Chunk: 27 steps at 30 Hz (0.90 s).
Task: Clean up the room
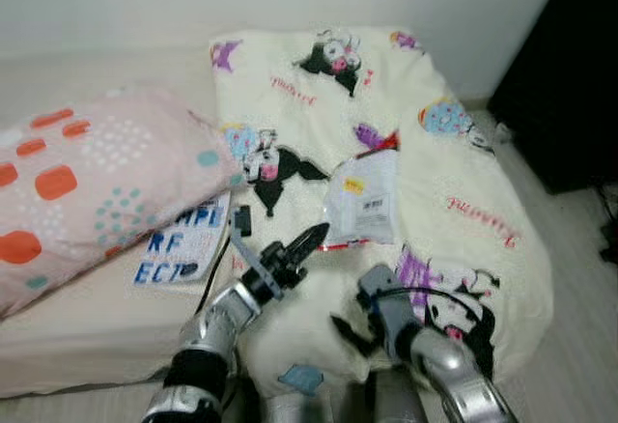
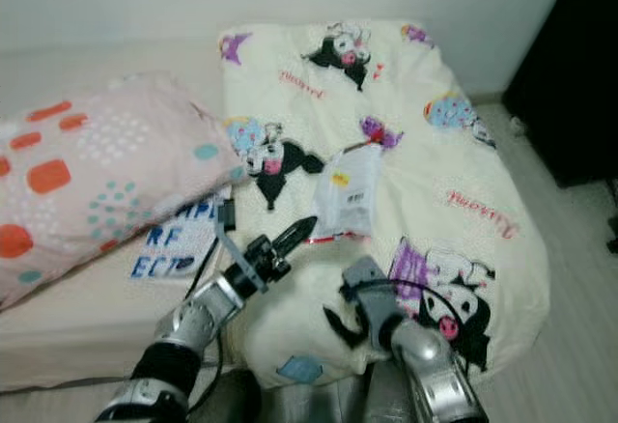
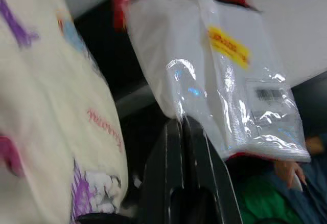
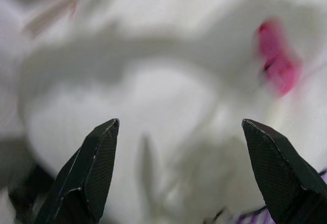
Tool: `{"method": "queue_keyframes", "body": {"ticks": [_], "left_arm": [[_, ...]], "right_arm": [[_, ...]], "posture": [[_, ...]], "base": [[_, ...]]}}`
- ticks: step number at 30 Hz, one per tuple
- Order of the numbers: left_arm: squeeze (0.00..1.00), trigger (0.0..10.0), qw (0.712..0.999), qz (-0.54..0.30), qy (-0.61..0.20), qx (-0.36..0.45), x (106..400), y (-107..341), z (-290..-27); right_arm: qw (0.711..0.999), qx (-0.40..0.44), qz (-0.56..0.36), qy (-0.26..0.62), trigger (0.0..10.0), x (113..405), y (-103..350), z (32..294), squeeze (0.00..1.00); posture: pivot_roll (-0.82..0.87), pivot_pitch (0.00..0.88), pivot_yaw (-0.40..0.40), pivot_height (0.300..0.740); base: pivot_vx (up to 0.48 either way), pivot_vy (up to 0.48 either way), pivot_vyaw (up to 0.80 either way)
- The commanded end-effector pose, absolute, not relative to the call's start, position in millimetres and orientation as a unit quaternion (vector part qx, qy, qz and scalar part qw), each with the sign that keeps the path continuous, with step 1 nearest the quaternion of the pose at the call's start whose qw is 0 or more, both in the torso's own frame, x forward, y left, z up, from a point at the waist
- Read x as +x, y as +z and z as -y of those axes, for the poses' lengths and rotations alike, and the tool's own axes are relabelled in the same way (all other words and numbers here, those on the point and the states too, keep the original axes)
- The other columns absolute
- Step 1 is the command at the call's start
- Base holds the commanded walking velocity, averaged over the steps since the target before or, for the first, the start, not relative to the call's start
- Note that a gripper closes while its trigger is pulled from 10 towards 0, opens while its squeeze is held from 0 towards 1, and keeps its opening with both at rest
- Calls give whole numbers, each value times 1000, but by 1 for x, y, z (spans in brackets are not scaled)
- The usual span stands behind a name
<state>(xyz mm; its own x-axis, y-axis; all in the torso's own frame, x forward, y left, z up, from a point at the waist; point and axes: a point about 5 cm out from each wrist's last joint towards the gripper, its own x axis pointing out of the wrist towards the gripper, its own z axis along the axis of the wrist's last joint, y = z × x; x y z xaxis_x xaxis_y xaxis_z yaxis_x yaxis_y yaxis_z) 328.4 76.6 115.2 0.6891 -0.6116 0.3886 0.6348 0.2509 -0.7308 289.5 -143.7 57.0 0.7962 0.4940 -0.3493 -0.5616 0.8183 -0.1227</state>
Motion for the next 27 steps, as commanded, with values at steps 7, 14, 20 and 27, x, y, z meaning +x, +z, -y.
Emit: {"method": "queue_keyframes", "body": {"ticks": [7, 14, 20, 27], "left_arm": [[0, 353, 818, 106, -343, -449, 339, 141, -153], [0, 8314, 827, 92, -348, -433, 322, 131, -173], [0, 10000, 842, 76, -308, -435, 317, 113, -180], [0, 10000, 855, 57, -268, -441, 313, 96, -187]], "right_arm": [[932, -79, -194, 296, 10000, 286, 33, 132, 0], [932, -76, -194, 296, 10000, 292, 32, 132, 0], [934, -73, -196, 289, 10000, 297, 31, 135, 0], [934, -70, -210, 279, 10000, 296, 24, 139, 0]], "posture": [[-70, 29, 9, 654], [-67, 13, 6, 674], [-58, 7, -7, 689], [-53, 0, -14, 704]], "base": [[0, 0, 0], [0, 0, 0], [0, 0, 0], [0, 0, 0]]}}
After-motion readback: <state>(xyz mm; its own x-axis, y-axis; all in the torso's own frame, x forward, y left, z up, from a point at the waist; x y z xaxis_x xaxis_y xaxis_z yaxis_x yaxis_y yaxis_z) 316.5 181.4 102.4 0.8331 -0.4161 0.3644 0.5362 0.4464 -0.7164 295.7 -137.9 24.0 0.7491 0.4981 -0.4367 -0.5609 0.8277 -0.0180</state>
